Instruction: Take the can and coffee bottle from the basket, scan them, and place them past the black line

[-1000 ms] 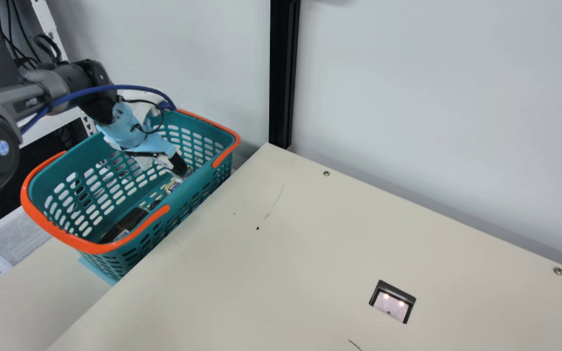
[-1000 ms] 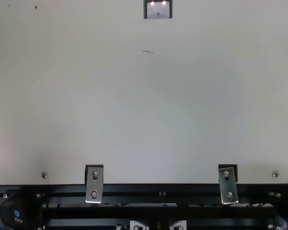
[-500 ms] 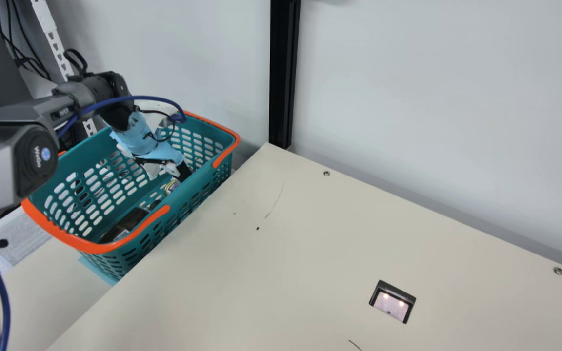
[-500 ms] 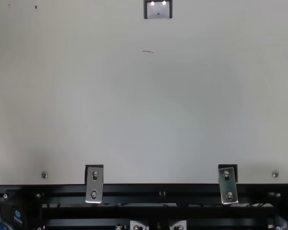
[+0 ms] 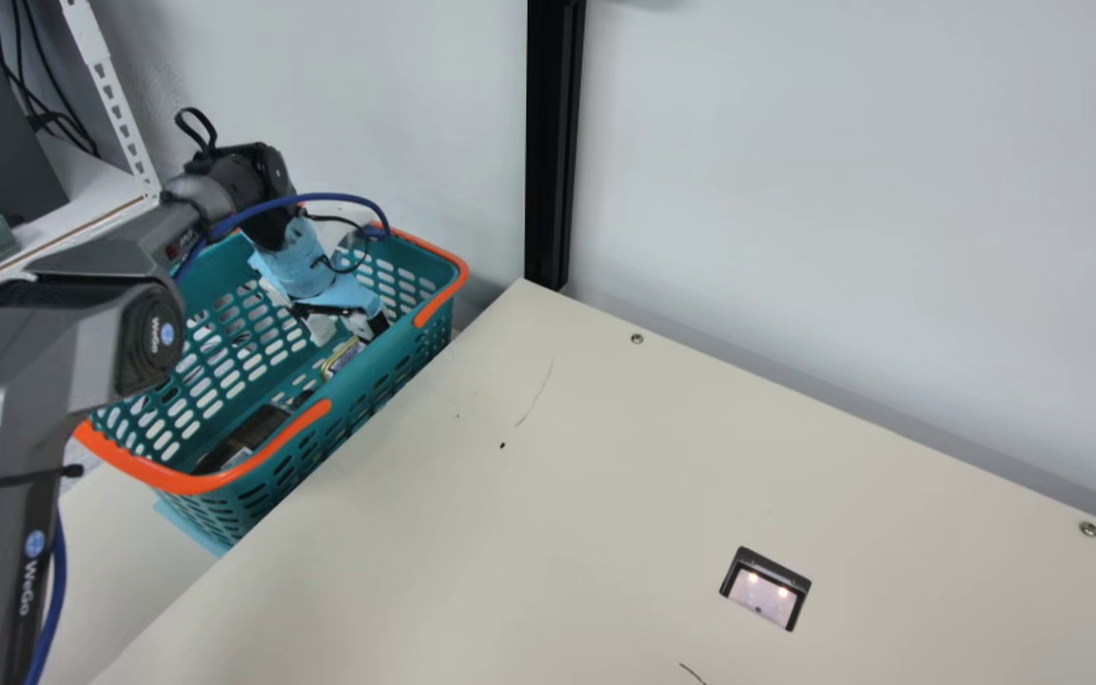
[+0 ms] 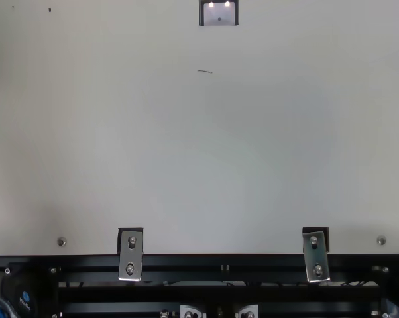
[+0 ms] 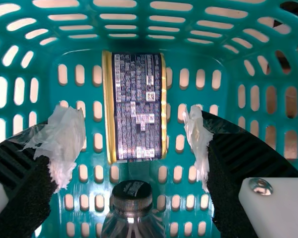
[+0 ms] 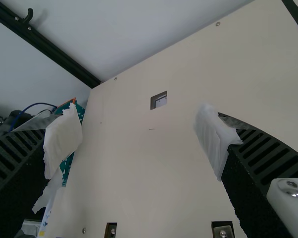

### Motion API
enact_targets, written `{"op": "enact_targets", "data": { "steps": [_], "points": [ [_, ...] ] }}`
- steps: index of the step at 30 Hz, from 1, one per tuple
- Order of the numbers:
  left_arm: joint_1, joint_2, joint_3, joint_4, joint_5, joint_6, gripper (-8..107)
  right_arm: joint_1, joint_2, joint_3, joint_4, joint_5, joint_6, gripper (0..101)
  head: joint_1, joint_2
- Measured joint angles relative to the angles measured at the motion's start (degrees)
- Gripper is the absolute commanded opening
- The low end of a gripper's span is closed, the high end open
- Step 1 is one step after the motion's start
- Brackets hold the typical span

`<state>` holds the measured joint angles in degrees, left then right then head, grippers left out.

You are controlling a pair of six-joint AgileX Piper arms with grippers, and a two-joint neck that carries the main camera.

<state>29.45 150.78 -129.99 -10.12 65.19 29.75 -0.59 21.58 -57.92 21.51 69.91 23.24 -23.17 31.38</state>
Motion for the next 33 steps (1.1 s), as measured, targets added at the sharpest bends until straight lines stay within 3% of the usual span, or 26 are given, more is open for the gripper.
{"op": "enact_targets", "data": {
  "steps": [9,18,20,27,33],
  "points": [
    [-0.4,5.2,-7.3,0.1,2.8,-1.3,90,0.0,0.0,0.0,0.0,0.0,0.0,101,0.0,0.0],
    [-0.5,7.2,-6.8,0.5,2.6,-2.2,90,0.0,0.0,0.0,0.0,0.0,0.0,101,0.0,0.0],
    [-0.4,7.2,-6.2,0.5,2.1,-2.3,10,0.0,0.0,0.0,0.0,0.0,0.0,101,0.3,0.0],
    [0.0,6.1,-4.7,-1.9,0.2,-3.2,10,0.0,0.0,0.0,0.0,0.0,0.0,101,0.3,0.0],
    [1.0,0.3,-1.7,-5.9,-1.5,-3.0,10,0.0,0.0,0.0,0.0,0.0,0.0,101,0.0,0.0]
  ]
}}
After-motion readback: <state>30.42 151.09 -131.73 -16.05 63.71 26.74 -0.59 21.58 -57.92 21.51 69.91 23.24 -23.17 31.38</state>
